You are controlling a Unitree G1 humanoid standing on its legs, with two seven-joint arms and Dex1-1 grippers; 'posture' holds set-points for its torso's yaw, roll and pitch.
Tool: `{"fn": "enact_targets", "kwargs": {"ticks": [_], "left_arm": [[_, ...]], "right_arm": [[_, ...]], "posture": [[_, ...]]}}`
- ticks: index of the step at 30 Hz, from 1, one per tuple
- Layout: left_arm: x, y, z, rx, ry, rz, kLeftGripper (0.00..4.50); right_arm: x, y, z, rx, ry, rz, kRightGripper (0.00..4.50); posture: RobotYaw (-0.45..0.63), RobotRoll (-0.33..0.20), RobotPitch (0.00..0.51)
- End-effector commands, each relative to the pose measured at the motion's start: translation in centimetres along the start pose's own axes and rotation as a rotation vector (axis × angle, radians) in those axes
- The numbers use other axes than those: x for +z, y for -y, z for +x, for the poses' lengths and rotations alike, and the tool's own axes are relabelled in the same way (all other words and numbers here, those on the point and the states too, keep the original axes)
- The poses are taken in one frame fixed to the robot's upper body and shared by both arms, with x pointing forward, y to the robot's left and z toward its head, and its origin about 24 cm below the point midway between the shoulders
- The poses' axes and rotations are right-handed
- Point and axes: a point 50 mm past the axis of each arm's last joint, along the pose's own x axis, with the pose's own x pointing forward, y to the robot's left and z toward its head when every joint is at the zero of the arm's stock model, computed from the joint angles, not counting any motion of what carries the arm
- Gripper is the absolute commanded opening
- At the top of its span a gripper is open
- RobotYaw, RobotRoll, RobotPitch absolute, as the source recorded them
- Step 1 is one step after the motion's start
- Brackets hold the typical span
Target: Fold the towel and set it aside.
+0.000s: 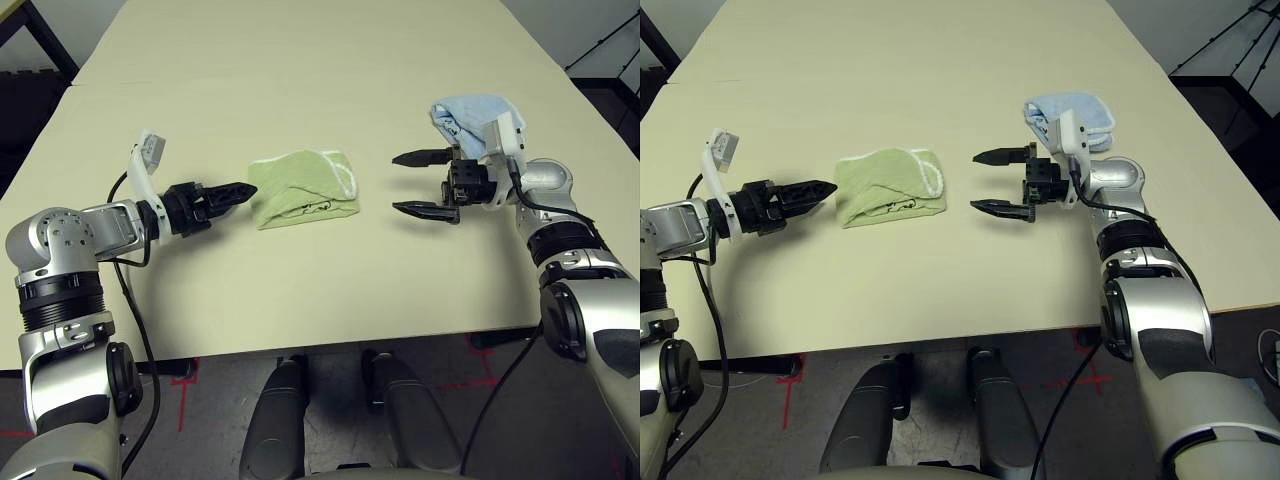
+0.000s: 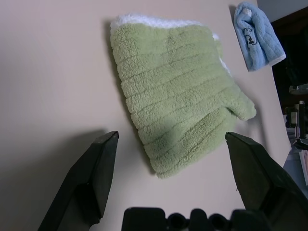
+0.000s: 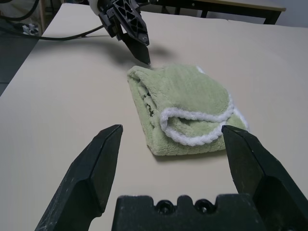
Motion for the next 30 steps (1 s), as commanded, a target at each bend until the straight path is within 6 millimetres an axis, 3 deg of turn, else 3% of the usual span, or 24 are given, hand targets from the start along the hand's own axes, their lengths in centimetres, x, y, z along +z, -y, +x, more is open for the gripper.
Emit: {"fn": "enact_targets", "kwargs": {"ticks": [1, 14, 24, 30], "left_arm": [[-0.6, -0.3, 0.7, 0.000, -0.024, -0.037, 4.50], [0.2, -0.7, 3.5, -0.019, 0.010, -0.109, 4.50], [-0.4, 0.8, 5.5, -0.111, -0.055, -0.161, 4.50], [0.4, 1.9, 5.9, -0.204, -0.018, -0.223, 4.50]], "right_arm": [[0.3, 0.1, -0.2, 0.006, 0.002, -0.014, 4.47], [0.4, 0.0, -0.6, 0.001, -0.005, -0.020, 4.47], [0.4, 0.1, -0.5, 0.002, -0.008, -0.027, 4.47], [0.4, 0.0, -0.6, -0.001, -0.014, -0.026, 4.47]], "posture": [[0.01, 0.000, 0.206], [-0.02, 0.000, 0.204], [-0.02, 0.000, 0.200], [-0.02, 0.000, 0.200]]}}
